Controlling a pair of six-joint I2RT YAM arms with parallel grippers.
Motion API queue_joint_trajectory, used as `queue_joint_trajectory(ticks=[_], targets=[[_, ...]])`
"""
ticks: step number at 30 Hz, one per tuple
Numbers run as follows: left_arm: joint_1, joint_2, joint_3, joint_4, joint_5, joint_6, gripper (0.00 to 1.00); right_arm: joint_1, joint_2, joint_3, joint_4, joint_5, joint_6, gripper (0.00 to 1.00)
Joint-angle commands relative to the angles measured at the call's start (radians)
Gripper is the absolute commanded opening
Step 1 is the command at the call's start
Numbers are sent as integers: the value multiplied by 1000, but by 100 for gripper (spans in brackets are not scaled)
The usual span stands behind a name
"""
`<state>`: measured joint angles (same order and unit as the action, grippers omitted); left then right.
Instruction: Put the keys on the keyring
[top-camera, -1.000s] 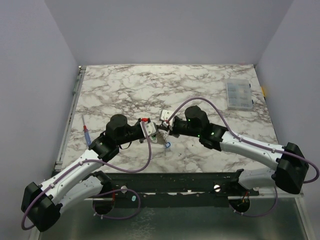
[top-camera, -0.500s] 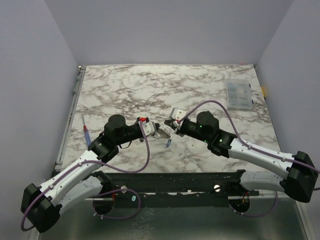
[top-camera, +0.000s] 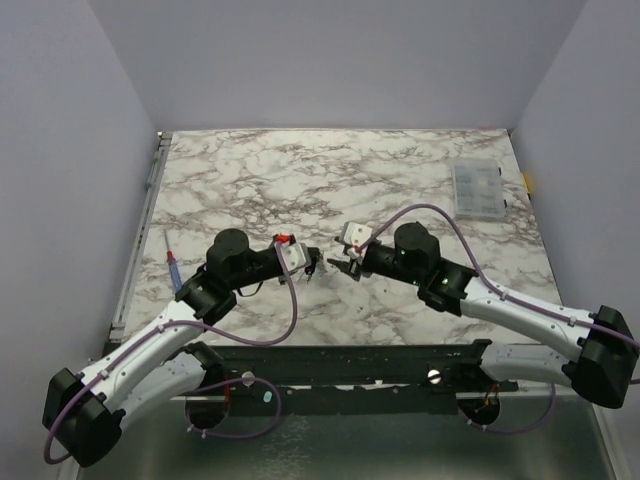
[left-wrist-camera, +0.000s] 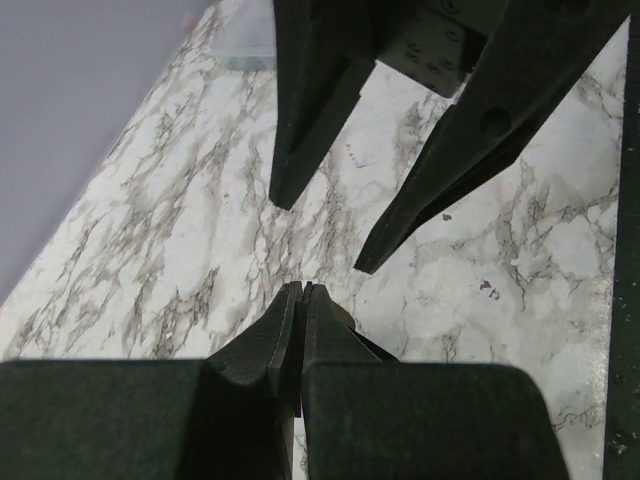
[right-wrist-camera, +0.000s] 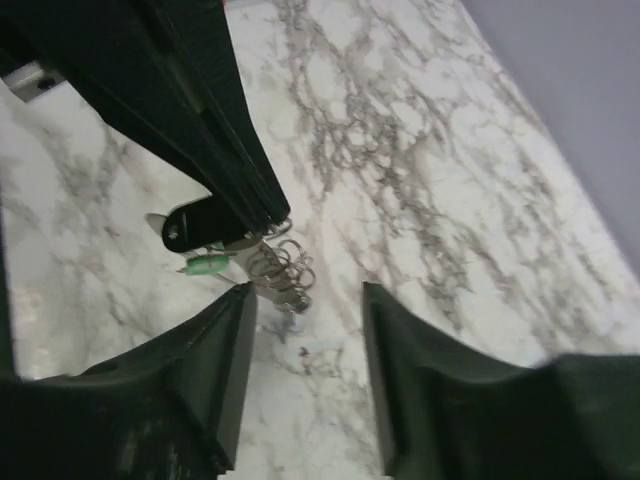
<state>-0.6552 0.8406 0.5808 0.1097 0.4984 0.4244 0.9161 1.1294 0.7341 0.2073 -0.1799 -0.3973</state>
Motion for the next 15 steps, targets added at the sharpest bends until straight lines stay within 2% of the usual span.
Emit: queue_joint_trajectory(ticks=[1,2,3,4,11,15], targets=[[5,-27,2,-30,163,77,0,-9,-13,73,-131,-129,-70,69],[5,-32,4,-43,184,90,0,-16,-13,91,-162,-155,-80,85],[5,-37,5,-56,199,101,0,-23,-10,111,-189,-180,-86,95],[6,-43,4,-67,210,111,0,-28,-6,130,-203,-205,-84,99],[7,-67,7,-124,275,179,0,-34,15,179,-306,-298,-108,98],[6,-94,1,-141,337,209,0,-34,66,234,-416,-379,-113,89]])
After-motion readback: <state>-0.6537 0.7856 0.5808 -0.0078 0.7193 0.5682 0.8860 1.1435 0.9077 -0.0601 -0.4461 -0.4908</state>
